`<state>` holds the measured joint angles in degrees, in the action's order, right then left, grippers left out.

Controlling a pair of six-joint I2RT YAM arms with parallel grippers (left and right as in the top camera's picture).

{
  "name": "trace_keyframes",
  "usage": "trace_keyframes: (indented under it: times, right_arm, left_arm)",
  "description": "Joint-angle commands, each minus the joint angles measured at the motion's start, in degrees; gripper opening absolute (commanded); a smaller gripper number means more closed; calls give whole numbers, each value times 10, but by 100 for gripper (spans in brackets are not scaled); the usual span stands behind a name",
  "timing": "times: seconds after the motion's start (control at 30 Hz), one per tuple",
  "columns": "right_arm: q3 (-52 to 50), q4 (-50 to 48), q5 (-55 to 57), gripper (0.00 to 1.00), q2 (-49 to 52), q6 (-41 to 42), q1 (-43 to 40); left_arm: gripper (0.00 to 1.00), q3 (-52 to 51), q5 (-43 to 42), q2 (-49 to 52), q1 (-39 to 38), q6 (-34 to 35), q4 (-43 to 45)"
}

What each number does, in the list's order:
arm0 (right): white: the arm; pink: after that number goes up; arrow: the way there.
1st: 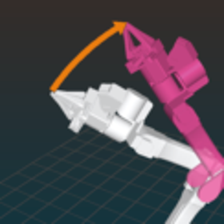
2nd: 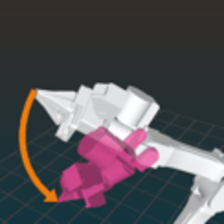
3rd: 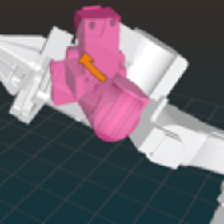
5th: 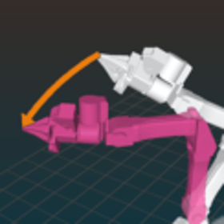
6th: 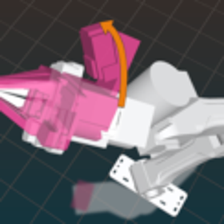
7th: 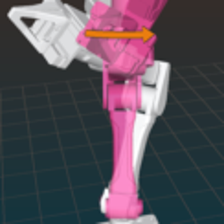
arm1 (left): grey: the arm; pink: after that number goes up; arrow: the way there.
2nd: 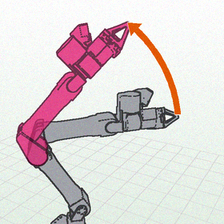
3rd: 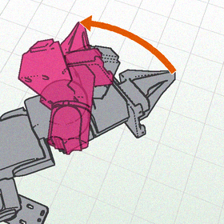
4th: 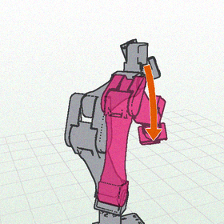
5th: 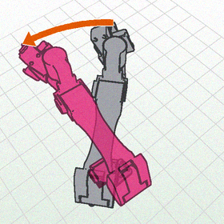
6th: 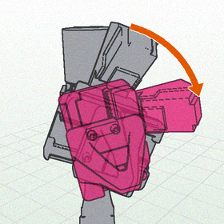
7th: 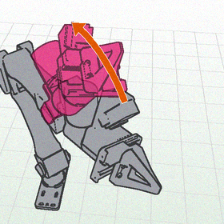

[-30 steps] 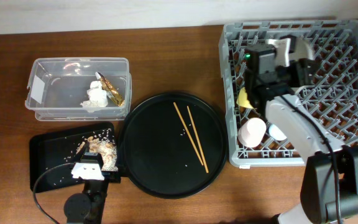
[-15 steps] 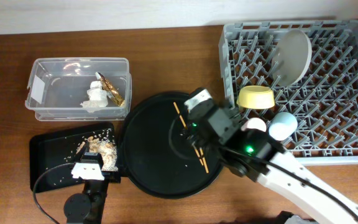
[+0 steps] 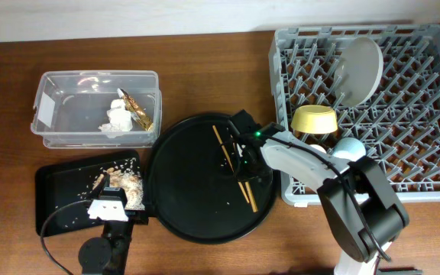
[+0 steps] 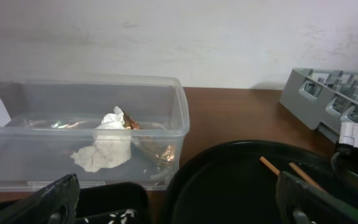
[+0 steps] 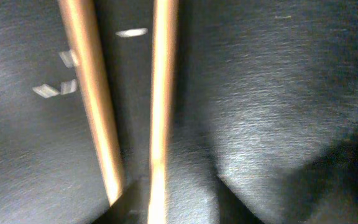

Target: Sort waste into correct bins and load items into the dishwasher rack

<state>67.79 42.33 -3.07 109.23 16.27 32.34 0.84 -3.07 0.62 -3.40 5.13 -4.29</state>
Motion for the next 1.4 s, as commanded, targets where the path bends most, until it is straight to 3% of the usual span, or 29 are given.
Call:
trace_keyframes:
  times: [0.0, 0.13, 0.3, 0.53, 0.57, 0.6, 0.63, 0.67, 0.77, 0.9, 1.07, 1.17, 1.2, 1.27, 1.37]
  right_arm:
    - [-1, 2, -5, 4, 41, 3, 10]
    - [42, 52, 0, 4, -65, 3, 9]
    - [64, 33, 220, 4, -257, 2, -40]
    - [64, -72, 213, 4, -177, -16, -170]
    - [64, -72, 181, 7, -165, -52, -167]
    - [64, -69, 179, 19, -161, -68, -161]
    - [64, -61, 178, 46, -163, -71, -148]
    - [64, -52, 178, 55, -170, -71, -133]
    - [64, -2, 101, 62, -188, -51, -71]
    - [38, 15, 41, 62, -156, 28, 31]
    - [19, 3, 78, 51, -23, 58, 82]
    - [18, 4, 73, 30, 26, 59, 82]
    - [18, 7, 69, 26, 27, 59, 82]
    - [16, 12, 66, 6, 27, 59, 82]
    - [25, 32, 82, 4, -33, 59, 64]
  left_arm:
    - [99, -3, -6, -3, 3, -9, 0]
    - [99, -3, -6, -3, 3, -9, 0]
    - [99, -3, -6, -3, 3, -9, 0]
    - [99, -3, -6, -3, 3, -9, 0]
    - [99, -3, -6, -3, 3, -9, 0]
    - [99, -3, -6, -3, 3, -9, 0]
    - [99, -3, -6, -3, 3, -9, -1]
    - [99, -3, -6, -3, 3, -9, 0]
    - [99, -3, -6, -3, 3, -9, -1]
    - [99, -3, -6, -3, 3, -9, 0]
    - [99, -3, -6, -3, 3, -9, -1]
    - [99, -3, -6, -3, 3, -9, 0]
    - [99, -3, -6, -3, 3, -9, -1]
    - [99, -3, -6, -3, 3, -9, -1]
    - [99, -3, -6, -3, 3, -9, 0]
